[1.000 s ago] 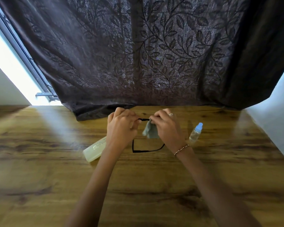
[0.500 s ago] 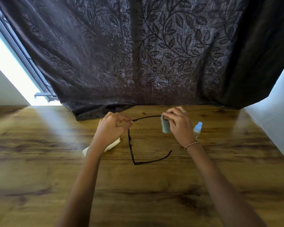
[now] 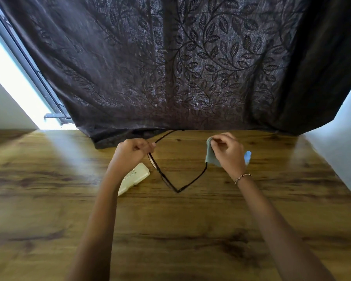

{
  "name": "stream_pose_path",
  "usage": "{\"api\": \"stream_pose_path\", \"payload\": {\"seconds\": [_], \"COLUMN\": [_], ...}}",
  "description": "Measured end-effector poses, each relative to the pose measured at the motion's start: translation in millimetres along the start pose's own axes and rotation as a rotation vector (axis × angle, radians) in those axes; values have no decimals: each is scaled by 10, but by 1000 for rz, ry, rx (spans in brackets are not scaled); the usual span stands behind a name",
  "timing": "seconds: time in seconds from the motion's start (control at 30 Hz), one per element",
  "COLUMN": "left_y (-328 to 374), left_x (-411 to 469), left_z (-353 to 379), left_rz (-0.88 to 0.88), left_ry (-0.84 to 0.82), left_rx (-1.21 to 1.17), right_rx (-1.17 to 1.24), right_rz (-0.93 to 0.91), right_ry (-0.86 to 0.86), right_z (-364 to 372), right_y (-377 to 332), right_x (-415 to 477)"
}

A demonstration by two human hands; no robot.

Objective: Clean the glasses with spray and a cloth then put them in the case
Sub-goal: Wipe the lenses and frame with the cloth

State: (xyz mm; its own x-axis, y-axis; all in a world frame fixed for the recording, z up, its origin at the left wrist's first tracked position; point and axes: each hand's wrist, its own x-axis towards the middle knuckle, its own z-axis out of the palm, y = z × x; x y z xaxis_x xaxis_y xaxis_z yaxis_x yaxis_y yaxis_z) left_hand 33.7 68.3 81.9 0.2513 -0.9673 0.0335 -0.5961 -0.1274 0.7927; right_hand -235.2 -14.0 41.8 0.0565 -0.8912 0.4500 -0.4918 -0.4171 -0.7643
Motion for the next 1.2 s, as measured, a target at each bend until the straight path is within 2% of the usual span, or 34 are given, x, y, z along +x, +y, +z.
{"api": "stream_pose_path", "payload": {"seconds": [0.07, 0.17, 0.27, 0.47, 0.57, 0.7, 0.8, 0.87, 0.97, 1.1, 1.2], "left_y": [-40, -85, -138, -213, -246, -271, -265, -241, -181, -134, -143], "left_x": [13, 53, 110, 197, 231, 244, 240, 232, 214, 189, 179], "left_z": [69, 190, 284, 359, 364, 432, 523, 582, 664, 715, 731], "left_rz": [-106, -248, -338, -430, -472, -512, -541, -554, -550, -484, -422], "left_ry": [23, 44, 27, 27, 64, 114, 142, 144, 142, 102, 86], "left_rx": [-158, -367, -464, -505, -524, -566, -606, -590, -534, -465, -421], "right_rx": [158, 258, 182, -9, -1, -57, -244, -94, 266, 342, 258], "right_rz": [165, 293, 339, 496, 587, 591, 407, 398, 594, 629, 603], "right_ry": [19, 42, 62, 119, 83, -148, -112, -93, -146, -143, -134], "right_z": [4, 17, 35, 118, 146, 187, 207, 222, 244, 262, 260], "right_y": [10, 64, 155, 328, 373, 364, 264, 154, 22, 42, 82], "right_x": [-22, -30, -20, -86, -134, -212, -254, -262, -241, -216, -214]}}
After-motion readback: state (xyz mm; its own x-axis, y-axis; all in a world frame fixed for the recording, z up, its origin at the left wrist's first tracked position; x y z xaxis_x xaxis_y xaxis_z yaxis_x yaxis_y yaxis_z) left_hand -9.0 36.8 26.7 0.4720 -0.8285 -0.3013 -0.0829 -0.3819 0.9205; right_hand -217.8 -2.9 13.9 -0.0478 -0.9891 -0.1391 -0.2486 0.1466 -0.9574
